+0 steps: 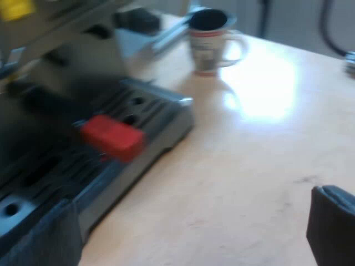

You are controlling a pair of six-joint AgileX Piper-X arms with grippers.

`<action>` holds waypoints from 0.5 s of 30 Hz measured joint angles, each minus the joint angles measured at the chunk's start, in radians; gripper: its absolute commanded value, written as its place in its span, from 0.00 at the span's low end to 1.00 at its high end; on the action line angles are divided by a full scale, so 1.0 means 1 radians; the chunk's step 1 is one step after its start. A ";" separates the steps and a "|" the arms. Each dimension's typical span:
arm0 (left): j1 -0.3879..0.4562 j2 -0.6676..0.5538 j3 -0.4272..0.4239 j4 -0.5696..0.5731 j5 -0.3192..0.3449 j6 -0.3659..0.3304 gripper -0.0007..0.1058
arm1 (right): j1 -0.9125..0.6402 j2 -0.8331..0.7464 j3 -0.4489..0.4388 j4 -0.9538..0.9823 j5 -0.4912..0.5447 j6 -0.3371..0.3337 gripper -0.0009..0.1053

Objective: Place mug into machine

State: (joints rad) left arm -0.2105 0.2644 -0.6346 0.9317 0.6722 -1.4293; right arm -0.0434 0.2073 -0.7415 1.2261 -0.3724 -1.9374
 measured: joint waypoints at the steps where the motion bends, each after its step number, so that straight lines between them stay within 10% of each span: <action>1: -0.014 0.000 0.000 0.000 0.002 0.000 0.80 | 0.008 0.000 -0.001 0.009 0.003 -0.002 0.72; 15: -0.104 0.000 0.031 -0.003 0.006 0.000 0.79 | 0.071 0.000 -0.003 0.034 0.042 -0.003 0.72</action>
State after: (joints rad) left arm -0.3143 0.2644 -0.6036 0.9288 0.6780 -1.4293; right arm 0.0274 0.2073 -0.7445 1.2597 -0.3300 -1.9401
